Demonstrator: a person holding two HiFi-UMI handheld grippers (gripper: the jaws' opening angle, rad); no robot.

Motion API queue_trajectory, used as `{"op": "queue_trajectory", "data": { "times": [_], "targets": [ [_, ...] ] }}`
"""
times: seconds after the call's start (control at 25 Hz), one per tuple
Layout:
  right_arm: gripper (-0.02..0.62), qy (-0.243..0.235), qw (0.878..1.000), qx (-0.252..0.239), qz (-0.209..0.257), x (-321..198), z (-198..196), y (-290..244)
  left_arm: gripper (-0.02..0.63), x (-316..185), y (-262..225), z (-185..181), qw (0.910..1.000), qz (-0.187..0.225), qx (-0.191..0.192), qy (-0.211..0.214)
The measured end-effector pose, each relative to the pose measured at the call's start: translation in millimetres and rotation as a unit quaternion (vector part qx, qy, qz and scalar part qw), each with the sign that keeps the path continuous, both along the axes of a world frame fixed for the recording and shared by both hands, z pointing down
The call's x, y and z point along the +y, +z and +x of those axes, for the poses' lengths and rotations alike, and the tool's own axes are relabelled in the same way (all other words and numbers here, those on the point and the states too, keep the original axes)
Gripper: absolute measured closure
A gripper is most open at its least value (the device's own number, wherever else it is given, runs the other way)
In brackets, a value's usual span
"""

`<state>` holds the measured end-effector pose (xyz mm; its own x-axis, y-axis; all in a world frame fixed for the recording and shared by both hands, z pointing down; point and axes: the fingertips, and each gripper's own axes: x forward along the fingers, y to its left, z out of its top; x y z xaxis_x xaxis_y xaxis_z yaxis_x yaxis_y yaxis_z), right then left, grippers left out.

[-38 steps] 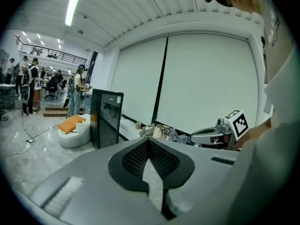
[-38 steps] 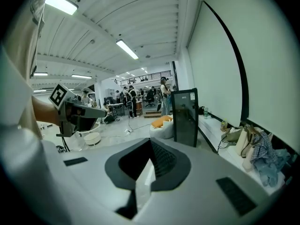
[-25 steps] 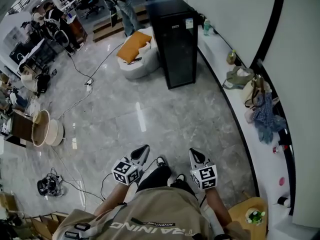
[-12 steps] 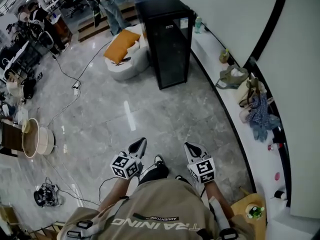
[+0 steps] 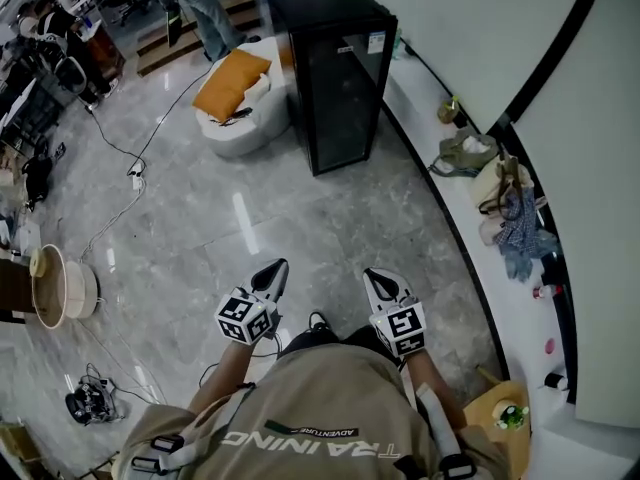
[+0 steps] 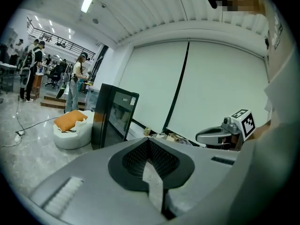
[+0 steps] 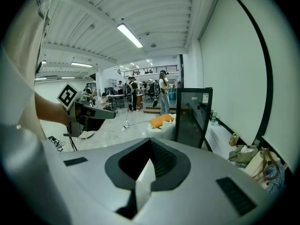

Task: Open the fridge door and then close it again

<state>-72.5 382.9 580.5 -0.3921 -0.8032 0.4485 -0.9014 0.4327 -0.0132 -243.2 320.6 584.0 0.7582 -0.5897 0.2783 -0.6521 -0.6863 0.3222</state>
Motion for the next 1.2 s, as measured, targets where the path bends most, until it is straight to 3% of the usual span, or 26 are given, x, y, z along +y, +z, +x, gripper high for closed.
{"op": "queue_trajectory", "data": {
  "times": [0.32, 0.72, 0.92, 1.12, 1.2],
  "targets": [
    [0.6, 0.008, 0.999, -0.003, -0.031, -30, 3, 19, 0.606, -34, 18, -5, 0.9996, -0.026, -0.011, 0.005],
    [0.6, -0.032, 0.998, -0.03, -0.038, -111, 23, 38, 0.606, -94, 28, 19, 0.9983, -0.041, -0.031, -0.029],
    [0.6, -0.059, 0.998, -0.03, -0.015, -173, 45, 28, 0.606, -149, 16, 47, 0.9979, -0.032, -0.04, -0.04],
    [0.6, -0.081, 0.996, -0.03, -0.02, -214, 81, 33, 0.606, -199, 7, 82, 0.9972, -0.029, -0.017, -0.067],
    [0.6, -0.087, 0.996, -0.029, -0.02, -228, 93, 34, 0.606, -211, 7, 94, 0.9968, -0.021, -0.024, -0.073]
  ]
}}
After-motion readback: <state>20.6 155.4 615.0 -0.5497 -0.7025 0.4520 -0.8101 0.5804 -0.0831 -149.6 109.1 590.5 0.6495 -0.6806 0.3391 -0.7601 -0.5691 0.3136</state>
